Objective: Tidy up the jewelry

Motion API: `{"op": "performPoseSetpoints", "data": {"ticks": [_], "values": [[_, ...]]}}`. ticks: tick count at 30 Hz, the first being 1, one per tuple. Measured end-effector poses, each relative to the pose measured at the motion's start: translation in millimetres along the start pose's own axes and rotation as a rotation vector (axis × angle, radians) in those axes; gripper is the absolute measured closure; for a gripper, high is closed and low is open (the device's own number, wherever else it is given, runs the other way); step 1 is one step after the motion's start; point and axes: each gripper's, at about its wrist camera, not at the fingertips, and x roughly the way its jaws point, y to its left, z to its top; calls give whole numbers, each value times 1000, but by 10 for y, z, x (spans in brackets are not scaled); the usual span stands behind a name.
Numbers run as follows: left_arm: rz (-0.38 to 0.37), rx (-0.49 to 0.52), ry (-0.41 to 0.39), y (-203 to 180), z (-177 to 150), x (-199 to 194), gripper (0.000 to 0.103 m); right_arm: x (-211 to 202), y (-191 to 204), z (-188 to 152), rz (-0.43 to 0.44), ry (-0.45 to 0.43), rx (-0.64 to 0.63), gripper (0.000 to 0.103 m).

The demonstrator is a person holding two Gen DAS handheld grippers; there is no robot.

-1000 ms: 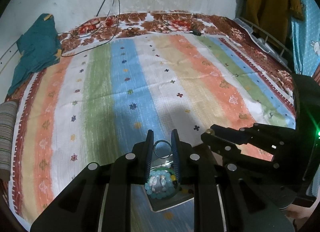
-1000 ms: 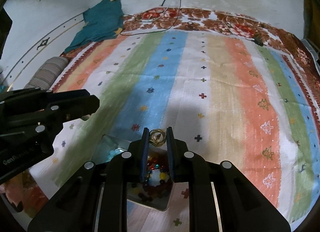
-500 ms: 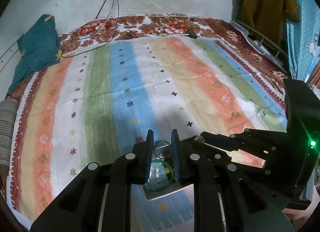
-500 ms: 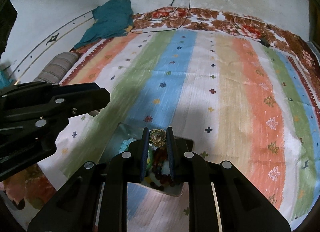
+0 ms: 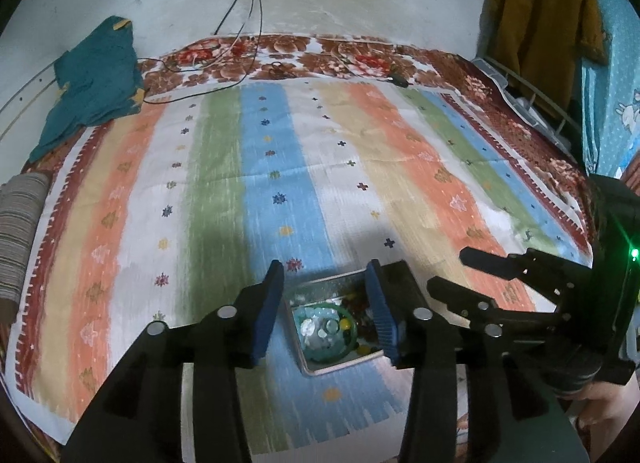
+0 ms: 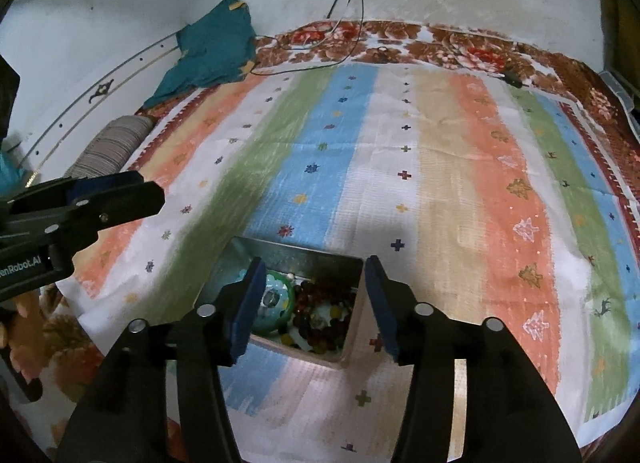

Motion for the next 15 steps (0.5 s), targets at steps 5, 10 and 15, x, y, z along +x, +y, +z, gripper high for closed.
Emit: {"op": "performPoseSetpoints", "data": {"ticks": [5,10,15], "values": [[-13,0,0,-5,-79,-64,47,-117,-22,-58,9,-16,3,38],[-30,-8,5,13,-166,-119,39,-199,-36,-110,20,-23,-3,32],[-47,-12,-1,31,-255,-203,28,-279,-37,-164,28,-44,-4,25]]}}
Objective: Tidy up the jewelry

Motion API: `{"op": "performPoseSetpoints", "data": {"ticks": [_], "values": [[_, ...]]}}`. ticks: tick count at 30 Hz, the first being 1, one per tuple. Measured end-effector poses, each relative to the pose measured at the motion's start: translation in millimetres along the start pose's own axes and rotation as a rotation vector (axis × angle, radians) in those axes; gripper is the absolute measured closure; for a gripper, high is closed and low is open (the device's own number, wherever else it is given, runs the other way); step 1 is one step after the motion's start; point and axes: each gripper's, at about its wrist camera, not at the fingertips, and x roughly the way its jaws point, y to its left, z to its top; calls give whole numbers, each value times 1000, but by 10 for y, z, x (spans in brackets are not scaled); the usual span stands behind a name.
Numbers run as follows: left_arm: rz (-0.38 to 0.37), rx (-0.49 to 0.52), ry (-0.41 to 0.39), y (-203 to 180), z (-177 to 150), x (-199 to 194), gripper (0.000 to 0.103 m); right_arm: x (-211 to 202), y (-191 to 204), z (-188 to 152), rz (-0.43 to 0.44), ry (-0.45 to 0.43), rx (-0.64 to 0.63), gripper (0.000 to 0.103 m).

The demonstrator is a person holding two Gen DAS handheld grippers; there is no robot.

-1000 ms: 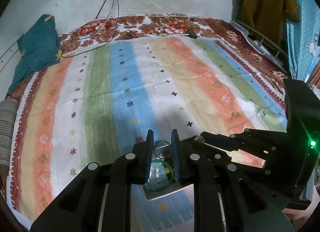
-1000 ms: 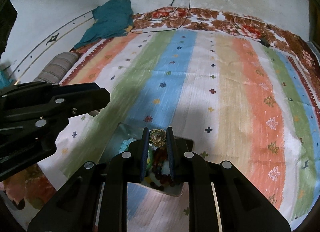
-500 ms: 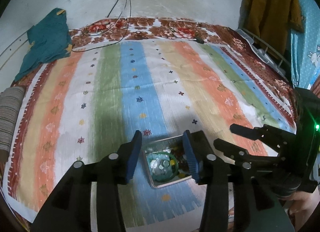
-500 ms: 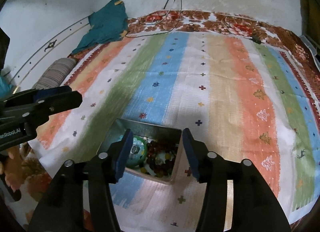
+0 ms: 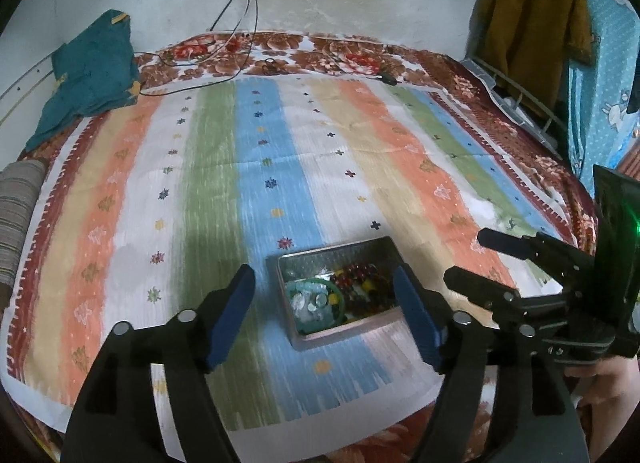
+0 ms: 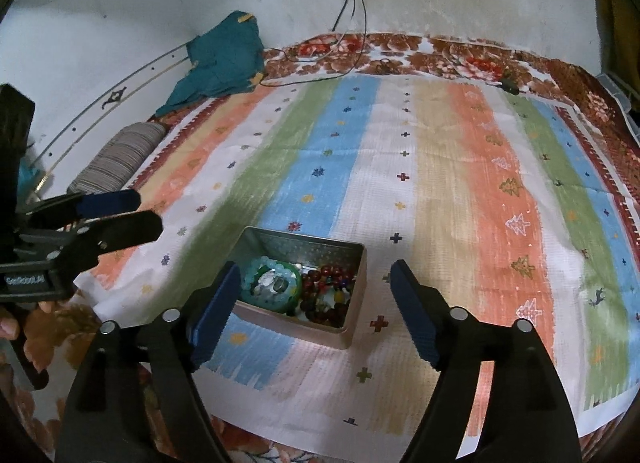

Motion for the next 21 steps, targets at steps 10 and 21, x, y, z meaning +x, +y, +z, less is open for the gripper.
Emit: {"op": "performPoseSetpoints", "data": {"ticks": [10,21], "values": [[18,25,-25,-26,-196,-124,6,-160,19,-124,-28,-26,-19,10],[31,47,-35,-60,-233,-146,6,-235,24,-222,-29,-28,-35,7]]}}
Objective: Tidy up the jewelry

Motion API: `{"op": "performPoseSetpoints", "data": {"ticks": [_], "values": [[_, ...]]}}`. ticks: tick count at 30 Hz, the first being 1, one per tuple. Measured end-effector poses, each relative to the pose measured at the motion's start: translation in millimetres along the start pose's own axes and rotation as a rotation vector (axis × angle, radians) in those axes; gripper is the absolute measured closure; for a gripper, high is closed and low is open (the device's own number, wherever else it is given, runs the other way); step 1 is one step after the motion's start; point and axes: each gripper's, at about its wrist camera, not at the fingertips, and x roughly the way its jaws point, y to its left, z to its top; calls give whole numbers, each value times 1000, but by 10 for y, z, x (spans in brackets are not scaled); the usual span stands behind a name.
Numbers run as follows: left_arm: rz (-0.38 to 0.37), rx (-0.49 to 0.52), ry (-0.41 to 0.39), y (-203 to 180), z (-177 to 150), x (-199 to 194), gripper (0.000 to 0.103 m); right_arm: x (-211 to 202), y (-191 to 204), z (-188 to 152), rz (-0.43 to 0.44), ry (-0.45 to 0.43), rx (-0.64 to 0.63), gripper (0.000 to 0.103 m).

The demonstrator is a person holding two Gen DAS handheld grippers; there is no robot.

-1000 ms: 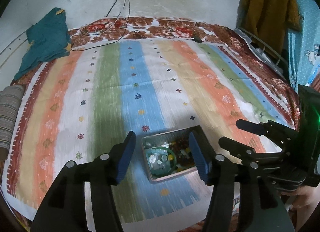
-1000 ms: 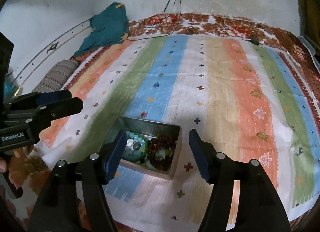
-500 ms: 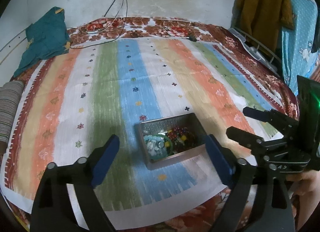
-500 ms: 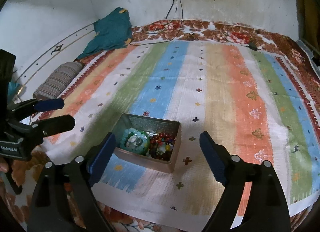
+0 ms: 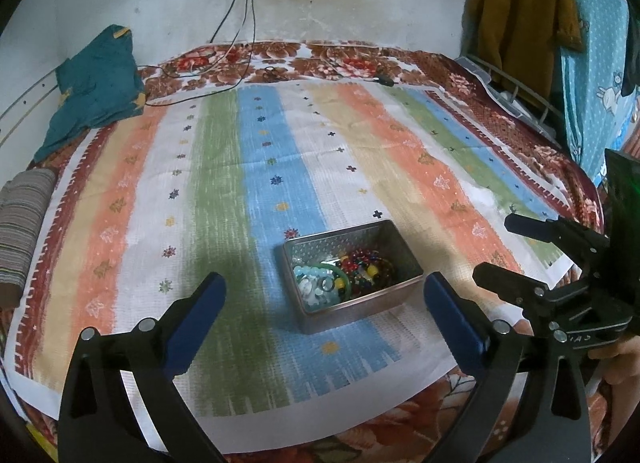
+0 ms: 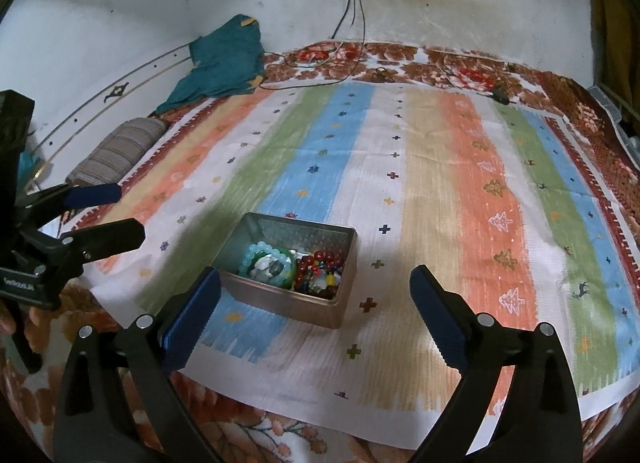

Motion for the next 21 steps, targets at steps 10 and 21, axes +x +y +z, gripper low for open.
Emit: {"op": "performPoseSetpoints", "data": {"ticks": [10,21], "values": [[18,2,0,8,-36,1,6,-16,41,-20,-3,-2,-8,7],[23,3,1,2,-57,-4,6,-17,61,-23,0,-4,-11,7]]}}
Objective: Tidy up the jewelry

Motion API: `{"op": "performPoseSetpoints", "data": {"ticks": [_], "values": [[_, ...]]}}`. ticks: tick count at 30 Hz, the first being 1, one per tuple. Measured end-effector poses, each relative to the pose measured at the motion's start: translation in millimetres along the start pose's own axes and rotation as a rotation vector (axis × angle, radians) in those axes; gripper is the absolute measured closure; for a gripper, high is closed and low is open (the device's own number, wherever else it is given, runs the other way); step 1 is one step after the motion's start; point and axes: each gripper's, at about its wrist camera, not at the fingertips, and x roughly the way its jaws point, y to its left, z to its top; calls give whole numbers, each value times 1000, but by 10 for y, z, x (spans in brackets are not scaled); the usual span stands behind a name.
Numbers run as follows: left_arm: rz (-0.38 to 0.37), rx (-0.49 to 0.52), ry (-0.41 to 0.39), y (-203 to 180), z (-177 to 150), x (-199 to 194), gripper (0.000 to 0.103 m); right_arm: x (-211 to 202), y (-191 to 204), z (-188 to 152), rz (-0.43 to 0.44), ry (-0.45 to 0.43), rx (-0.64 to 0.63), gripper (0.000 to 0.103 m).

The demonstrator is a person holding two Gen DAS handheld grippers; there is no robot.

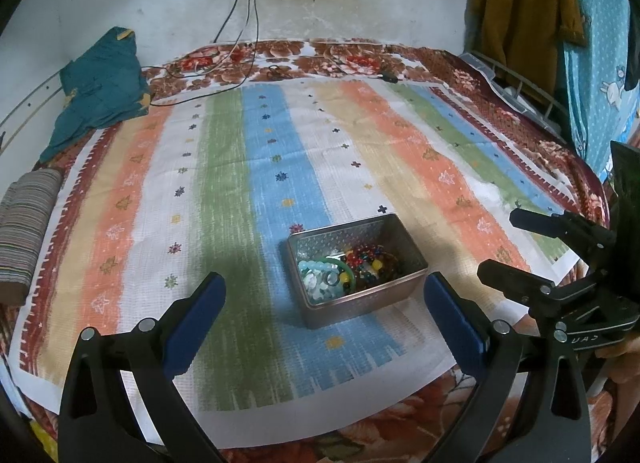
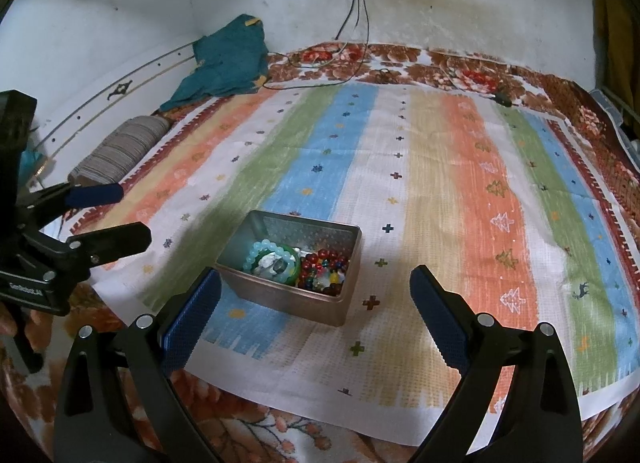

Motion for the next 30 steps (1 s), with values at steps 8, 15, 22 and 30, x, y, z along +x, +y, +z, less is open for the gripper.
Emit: {"op": "performPoseSetpoints", "data": {"ticks": [8,15,22,30], "values": [[2,2,5,5,-5,3,6,12,-18,1,3,7,5,7],[53,13,9,-7,-52,19,6,10,-14,5,3,13,-1,7],[49,13,9,-15,-44,8,6,2,-12,4,5,12,-2,7],[44,15,5,-37,-46,-26,6,-3,-2,5,8,15,-3,7]]}}
